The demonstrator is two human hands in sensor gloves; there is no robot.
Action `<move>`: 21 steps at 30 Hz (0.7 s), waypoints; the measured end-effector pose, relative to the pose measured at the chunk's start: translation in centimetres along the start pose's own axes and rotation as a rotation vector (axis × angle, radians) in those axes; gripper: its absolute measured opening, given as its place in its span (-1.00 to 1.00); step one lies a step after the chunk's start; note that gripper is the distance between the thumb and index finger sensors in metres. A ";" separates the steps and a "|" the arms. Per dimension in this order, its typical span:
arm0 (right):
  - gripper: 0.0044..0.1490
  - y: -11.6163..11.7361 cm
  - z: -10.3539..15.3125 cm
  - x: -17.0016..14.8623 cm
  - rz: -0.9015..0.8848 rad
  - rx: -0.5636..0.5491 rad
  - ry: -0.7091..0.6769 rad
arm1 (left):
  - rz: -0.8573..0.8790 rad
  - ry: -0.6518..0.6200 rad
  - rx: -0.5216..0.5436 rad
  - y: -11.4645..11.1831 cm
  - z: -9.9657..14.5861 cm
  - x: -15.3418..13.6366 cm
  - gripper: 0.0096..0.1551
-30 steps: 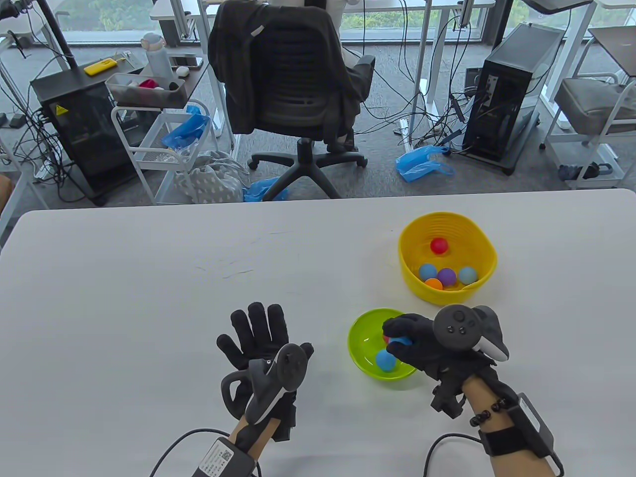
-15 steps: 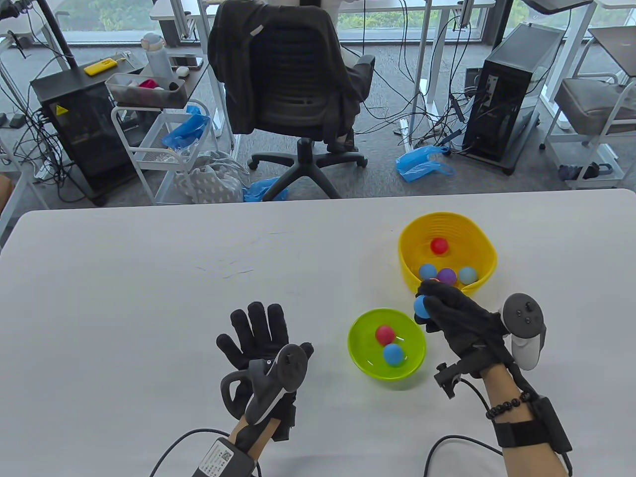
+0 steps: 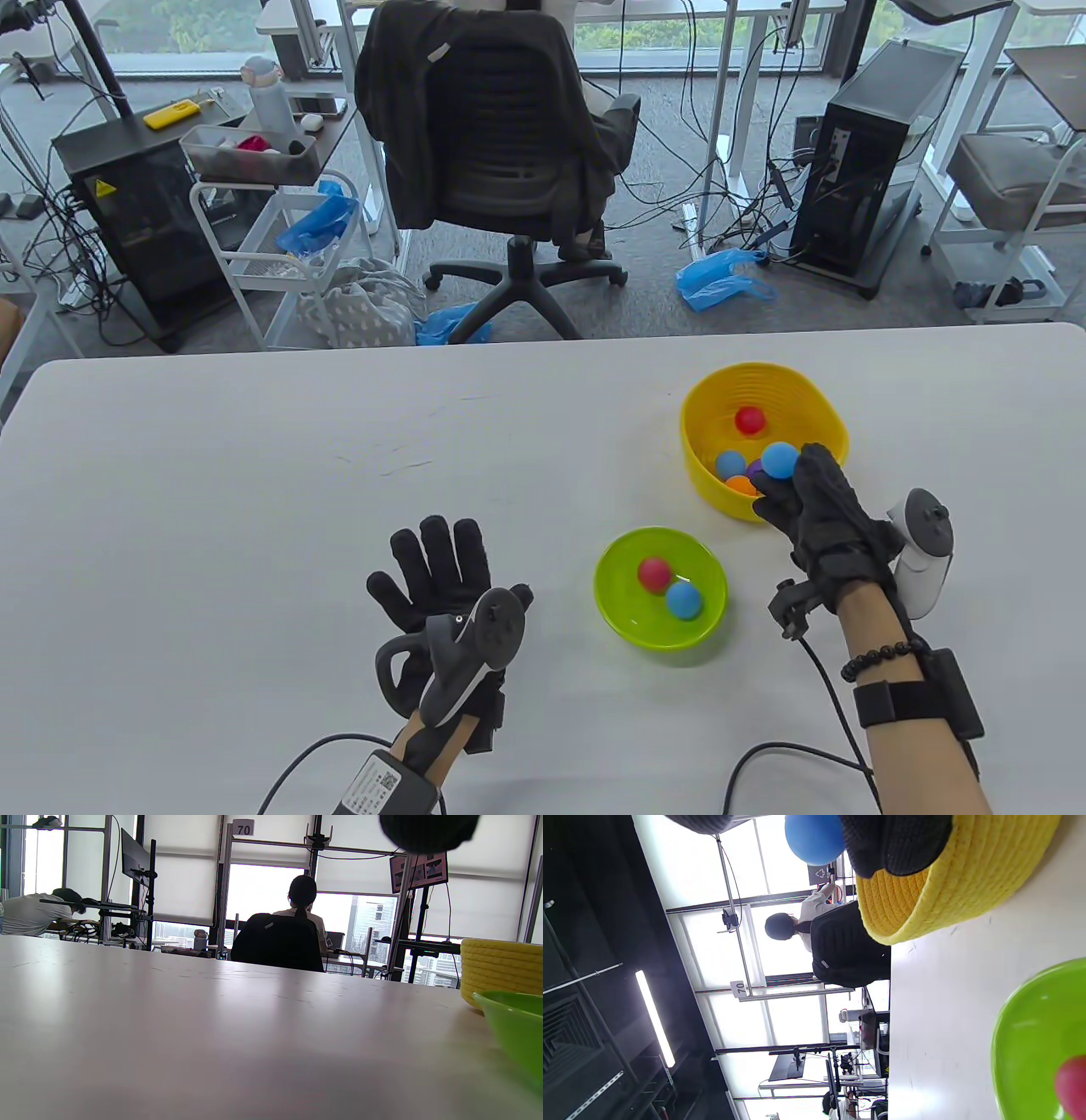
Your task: Toss ping pong balls into fabric basket
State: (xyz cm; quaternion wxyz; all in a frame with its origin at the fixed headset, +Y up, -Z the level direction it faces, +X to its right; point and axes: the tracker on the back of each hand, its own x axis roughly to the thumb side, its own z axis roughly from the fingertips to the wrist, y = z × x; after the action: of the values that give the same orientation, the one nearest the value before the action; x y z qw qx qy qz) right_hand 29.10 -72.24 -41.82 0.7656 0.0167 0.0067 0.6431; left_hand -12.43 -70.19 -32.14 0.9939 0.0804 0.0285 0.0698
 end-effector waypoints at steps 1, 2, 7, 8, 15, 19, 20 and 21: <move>0.13 -0.1 -0.1 0.0 -0.009 -0.005 0.000 | 0.000 0.002 -0.002 0.0 0.0 0.0 0.13; 0.13 -0.3 -0.3 0.0 -0.009 -0.014 -0.007 | 0.000 0.004 -0.003 0.0 -0.1 -0.1 0.13; 0.09 -0.7 -0.2 0.4 0.030 -0.037 -0.035 | -0.001 0.011 -0.010 -0.1 -0.2 -0.2 0.13; 0.07 -0.6 0.0 0.6 0.034 -0.038 -0.046 | -0.003 0.011 -0.011 -0.1 -0.2 -0.2 0.13; -0.16 1.3 1.2 3.1 0.320 -0.092 -0.143 | -0.004 0.015 -0.006 0.1 -0.2 -0.3 0.13; -0.26 3.4 1.9 4.2 0.499 -0.062 -0.213 | 0.005 0.017 -0.007 0.1 -0.2 -0.4 0.13; -0.28 3.8 2.1 4.3 0.533 -0.054 -0.225 | 0.006 0.017 -0.006 0.1 -0.2 -0.4 0.13; -0.30 4.5 2.3 4.5 0.591 -0.041 -0.244 | 0.008 0.017 -0.007 0.1 -0.2 -0.4 0.13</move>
State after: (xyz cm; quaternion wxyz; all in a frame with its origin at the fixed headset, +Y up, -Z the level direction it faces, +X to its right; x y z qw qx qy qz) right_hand 25.52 -67.10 -39.36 0.5411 0.0795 -0.1034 0.8308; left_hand -12.83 -70.15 -32.27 0.9936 0.0766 0.0364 0.0747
